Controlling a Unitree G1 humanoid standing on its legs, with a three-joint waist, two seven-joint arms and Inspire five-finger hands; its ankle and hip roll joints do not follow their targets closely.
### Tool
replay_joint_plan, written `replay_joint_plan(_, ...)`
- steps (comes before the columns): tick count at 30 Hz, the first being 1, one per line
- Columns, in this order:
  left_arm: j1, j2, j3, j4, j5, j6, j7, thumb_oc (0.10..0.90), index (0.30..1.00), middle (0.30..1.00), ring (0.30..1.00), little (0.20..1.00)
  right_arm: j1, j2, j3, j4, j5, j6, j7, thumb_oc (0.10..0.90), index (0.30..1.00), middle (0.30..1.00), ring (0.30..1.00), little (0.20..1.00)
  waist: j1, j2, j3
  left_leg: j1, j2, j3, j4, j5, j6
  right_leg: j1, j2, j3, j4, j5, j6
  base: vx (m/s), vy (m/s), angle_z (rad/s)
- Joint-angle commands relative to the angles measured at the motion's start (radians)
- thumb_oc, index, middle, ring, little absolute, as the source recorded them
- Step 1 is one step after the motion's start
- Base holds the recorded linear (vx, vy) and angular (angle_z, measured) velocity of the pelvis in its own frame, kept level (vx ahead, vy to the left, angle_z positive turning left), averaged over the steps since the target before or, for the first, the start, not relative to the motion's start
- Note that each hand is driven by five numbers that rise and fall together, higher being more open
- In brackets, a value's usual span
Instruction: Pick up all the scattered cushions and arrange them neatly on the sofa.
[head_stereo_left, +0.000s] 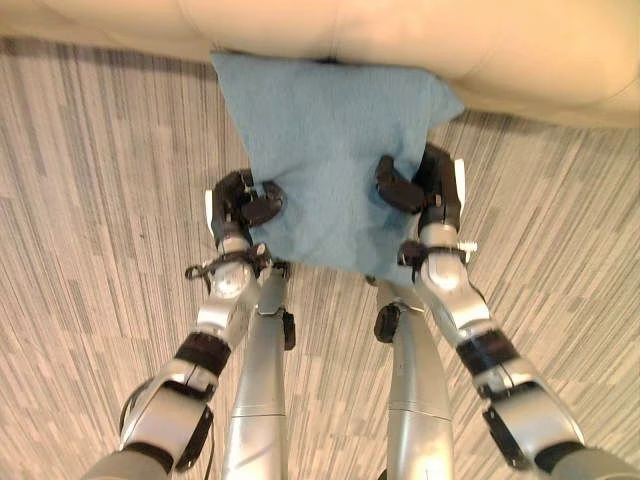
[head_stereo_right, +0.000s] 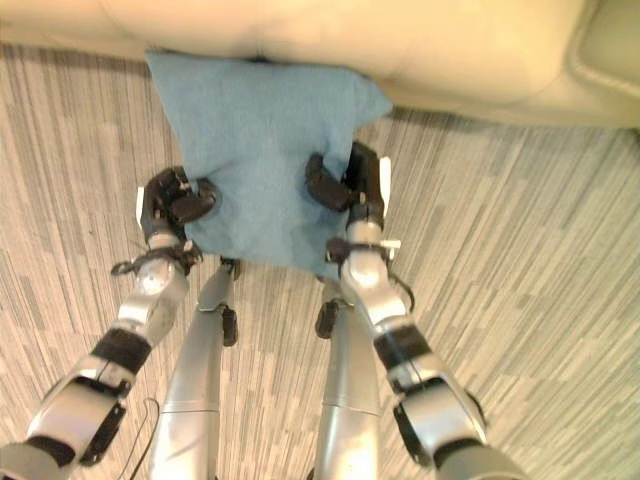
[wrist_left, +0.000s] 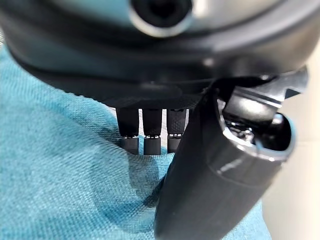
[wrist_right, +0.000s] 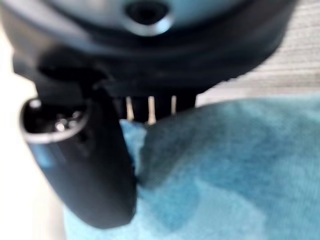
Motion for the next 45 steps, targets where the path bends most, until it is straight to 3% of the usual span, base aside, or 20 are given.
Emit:
replay_joint_plan(1, 0.052, -0.107, -0.064, -0.19, 0.014, -0.164, -0.176, 0.4, 0.3, 0.3, 0.3, 0.3, 0.1, 0.063, 0.045, -0.191, -0.041, -0.174, 0.115, 0.4, 0.3, 0.3, 0.3, 0.3, 0.002, 0.018, -0.17, 0.121, 0.0, -0.03, -0.11, -0.032, -0.043, 0.177, 0.023, 0.013, -0.093, -0.019, 0.086, 0.04, 0.029, -0.04)
replay_joint_plan(8, 0.237, -0.08, -0.068, -0.261, 0.001, -0.16, -0.241, 0.4, 0.3, 0.3, 0.3, 0.3, 0.334, 0.016, -0.018, -0.229, -0.083, -0.156, 0.17, 0.4, 0.3, 0.3, 0.3, 0.3, -0.002, 0.007, -0.206, 0.445, -0.007, -0.024, -0.194, -0.023, -0.03, 0.529, -0.001, -0.032, -0.234, 0.038, 0.096, 0.05, 0.073, -0.02)
replay_joint_plan(10, 0.303, -0.059, -0.063, -0.287, 0.028, -0.16, -0.238, 0.4, 0.3, 0.3, 0.3, 0.3, 0.412, -0.002, -0.06, -0.229, -0.107, -0.155, 0.182, 0.4, 0.3, 0.3, 0.3, 0.3, -0.005, 0.013, -0.222, 0.607, -0.016, -0.019, -0.228, -0.04, -0.021, 0.69, -0.013, -0.042, -0.272, 0.066, 0.117, 0.15, 0.171, 0.01)
replay_joint_plan(14, 0.346, -0.04, -0.066, -0.326, 0.067, -0.145, -0.239, 0.4, 0.3, 0.3, 0.3, 0.3, 0.473, -0.012, -0.102, -0.249, -0.125, -0.15, 0.194, 0.4, 0.3, 0.3, 0.3, 0.3, -0.015, 0.024, -0.247, 0.733, -0.026, -0.004, -0.267, -0.058, -0.002, 0.791, -0.036, -0.046, -0.263, 0.09, 0.139, 0.12, 0.129, 0.04)
replay_joint_plan(17, 0.379, -0.025, -0.059, -0.358, 0.084, -0.132, -0.252, 0.4, 0.3, 0.3, 0.3, 0.3, 0.513, -0.009, -0.132, -0.261, -0.132, -0.142, 0.203, 0.4, 0.3, 0.3, 0.3, 0.3, -0.025, 0.037, -0.258, 0.802, -0.039, 0.004, -0.288, -0.07, 0.016, 0.801, -0.051, -0.031, -0.185, 0.134, 0.153, 0.13, 0.214, 0.02)
replay_joint_plan(18, 0.403, -0.004, -0.052, -0.386, 0.114, -0.123, -0.253, 0.4, 0.3, 0.3, 0.3, 0.3, 0.53, 0.001, -0.139, -0.28, -0.152, -0.137, 0.203, 0.4, 0.3, 0.3, 0.3, 0.3, -0.032, 0.056, -0.243, 0.871, -0.038, 0.025, -0.292, -0.091, 0.041, 0.789, -0.061, -0.001, -0.031, 0.183, 0.159, 0.06, 0.241, 0.0)
replay_joint_plan(22, 0.412, 0.015, -0.043, -0.395, 0.162, -0.111, -0.252, 0.4, 0.3, 0.3, 0.3, 0.3, 0.563, 0.008, -0.149, -0.294, -0.152, -0.134, 0.219, 0.4, 0.3, 0.3, 0.3, 0.3, -0.041, 0.085, -0.242, 0.967, -0.023, 0.046, -0.311, -0.116, 0.051, 0.759, -0.017, -0.018, 0.073, 0.088, 0.129, 0.22, 0.157, -0.4)
replay_joint_plan(23, 0.401, 0.014, -0.049, -0.385, 0.195, -0.107, -0.242, 0.4, 0.3, 0.3, 0.3, 0.3, 0.559, 0.002, -0.149, -0.298, -0.153, -0.132, 0.226, 0.4, 0.3, 0.3, 0.3, 0.3, -0.057, 0.08, -0.251, 1.012, -0.034, 0.05, -0.328, -0.143, 0.048, 0.729, 0.045, -0.037, -0.027, 0.02, 0.104, 0.19, -0.011, -0.19)
replay_joint_plan(24, 0.401, 0.014, -0.049, -0.385, 0.195, -0.107, -0.242, 0.4, 0.3, 0.3, 0.3, 0.3, 0.558, 0.002, -0.15, -0.298, -0.153, -0.132, 0.226, 0.4, 0.3, 0.3, 0.3, 0.3, -0.057, 0.082, -0.252, 1.011, -0.031, 0.05, -0.329, -0.141, 0.047, 0.731, 0.047, -0.039, -0.033, 0.024, 0.103, 0.28, -0.031, -0.16)
replay_joint_plan(28, 0.402, -0.006, -0.039, -0.373, 0.218, -0.098, -0.235, 0.4, 0.3, 0.3, 0.3, 0.3, 0.55, -0.006, -0.145, -0.3, -0.158, -0.133, 0.215, 0.4, 0.3, 0.3, 0.3, 0.3, -0.081, 0.06, -0.276, 1.128, -0.053, 0.057, -0.354, -0.206, 0.031, 0.719, 0.109, -0.141, -0.383, 0.092, 0.13, 0.39, -0.078, -0.08)
replay_joint_plan(31, 0.408, -0.016, -0.048, -0.361, 0.25, -0.099, -0.245, 0.4, 0.3, 0.3, 0.3, 0.3, 0.57, -0.019, -0.16, -0.316, -0.177, -0.126, 0.209, 0.4, 0.3, 0.3, 0.3, 0.3, -0.105, 0.056, -0.307, 1.21, -0.05, 0.041, -0.37, -0.232, 0.018, 0.717, 0.137, -0.189, -0.45, 0.108, 0.127, 0.49, -0.117, 0.01)
replay_joint_plan(34, 0.413, -0.029, -0.068, -0.342, 0.281, -0.092, -0.24, 0.4, 0.3, 0.3, 0.3, 0.3, 0.594, -0.019, -0.176, -0.322, -0.185, -0.126, 0.204, 0.4, 0.3, 0.3, 0.3, 0.3, -0.132, 0.062, -0.337, 1.225, -0.039, 0.03, -0.315, -0.221, -0.002, 0.759, 0.153, -0.151, -0.443, 0.106, 0.087, 0.51, -0.127, 0.52)
replay_joint_plan(35, 0.417, -0.038, -0.076, -0.336, 0.273, -0.097, -0.251, 0.4, 0.3, 0.3, 0.3, 0.3, 0.608, -0.037, -0.182, -0.32, -0.187, -0.124, 0.206, 0.4, 0.3, 0.3, 0.3, 0.3, -0.138, 0.077, -0.346, 1.18, -0.012, 0.053, -0.14, -0.131, -0.068, 0.806, 0.18, -0.132, -0.43, 0.09, 0.062, 0.34, -0.16, 0.52)
replay_joint_plan(37, 0.41, -0.026, -0.076, -0.333, 0.273, -0.089, -0.247, 0.4, 0.3, 0.3, 0.3, 0.3, 0.599, -0.056, -0.174, -0.318, -0.183, -0.123, 0.207, 0.4, 0.3, 0.3, 0.3, 0.3, -0.128, 0.051, -0.334, 1.032, 0.044, 0.082, 0.201, 0.027, -0.127, 0.853, 0.197, -0.117, -0.419, 0.055, 0.005, 0.38, -0.257, 0.29)
replay_joint_plan(38, 0.417, -0.022, -0.075, -0.335, 0.268, -0.085, -0.25, 0.4, 0.3, 0.3, 0.3, 0.3, 0.594, -0.062, -0.173, -0.317, -0.18, -0.121, 0.205, 0.4, 0.3, 0.3, 0.3, 0.3, -0.115, 0.037, -0.328, 0.972, 0.06, 0.102, 0.33, 0.042, -0.102, 0.879, 0.211, -0.105, -0.418, 0.031, -0.02, 0.2, -0.186, 0.02)
replay_joint_plan(39, 0.417, -0.022, -0.075, -0.335, 0.268, -0.085, -0.25, 0.4, 0.3, 0.3, 0.3, 0.3, 0.594, -0.061, -0.173, -0.317, -0.18, -0.121, 0.205, 0.4, 0.3, 0.3, 0.3, 0.3, -0.117, 0.034, -0.33, 0.966, 0.057, 0.102, 0.331, 0.045, -0.101, 0.875, 0.207, -0.105, -0.419, 0.034, -0.019, 0.18, -0.18, -0.29)
replay_joint_plan(41, 0.423, -0.022, -0.07, -0.329, 0.244, -0.072, -0.244, 0.4, 0.3, 0.3, 0.3, 0.3, 0.574, -0.07, -0.166, -0.311, -0.168, -0.11, 0.194, 0.4, 0.3, 0.3, 0.3, 0.3, -0.073, 0.007, -0.301, 0.804, 0.069, 0.123, 0.496, -0.027, -0.041, 0.92, 0.213, -0.067, -0.396, -0.015, -0.043, 0.23, -0.119, -0.58)
replay_joint_plan(43, 0.426, -0.024, -0.065, -0.325, 0.24, -0.069, -0.239, 0.4, 0.3, 0.3, 0.3, 0.3, 0.569, -0.069, -0.162, -0.31, -0.161, -0.105, 0.196, 0.4, 0.3, 0.3, 0.3, 0.3, -0.056, 0.0, -0.296, 0.763, 0.072, 0.126, 0.469, -0.062, -0.018, 0.937, 0.212, -0.05, -0.389, -0.03, -0.043, 0.27, 0.029, -0.62)
replay_joint_plan(44, 0.43, -0.031, -0.059, -0.307, 0.245, -0.064, -0.225, 0.4, 0.3, 0.3, 0.3, 0.3, 0.557, -0.073, -0.149, -0.308, -0.166, -0.105, 0.199, 0.4, 0.3, 0.3, 0.3, 0.3, -0.023, -0.009, -0.291, 0.716, 0.072, 0.098, 0.299, -0.108, 0.008, 0.972, 0.206, -0.008, -0.384, -0.048, -0.026, 0.45, 0.216, -0.5)
replay_joint_plan(45, 0.425, -0.035, -0.051, -0.294, 0.254, -0.068, -0.2, 0.4, 0.3, 0.3, 0.3, 0.3, 0.539, -0.079, -0.136, -0.304, -0.168, -0.104, 0.198, 0.4, 0.3, 0.3, 0.3, 0.3, 0.004, -0.013, -0.286, 0.701, 0.113, 0.038, 0.042, -0.069, -0.005, 1.001, 0.196, 0.02, -0.38, -0.066, -0.009, 0.56, 0.288, -0.6)
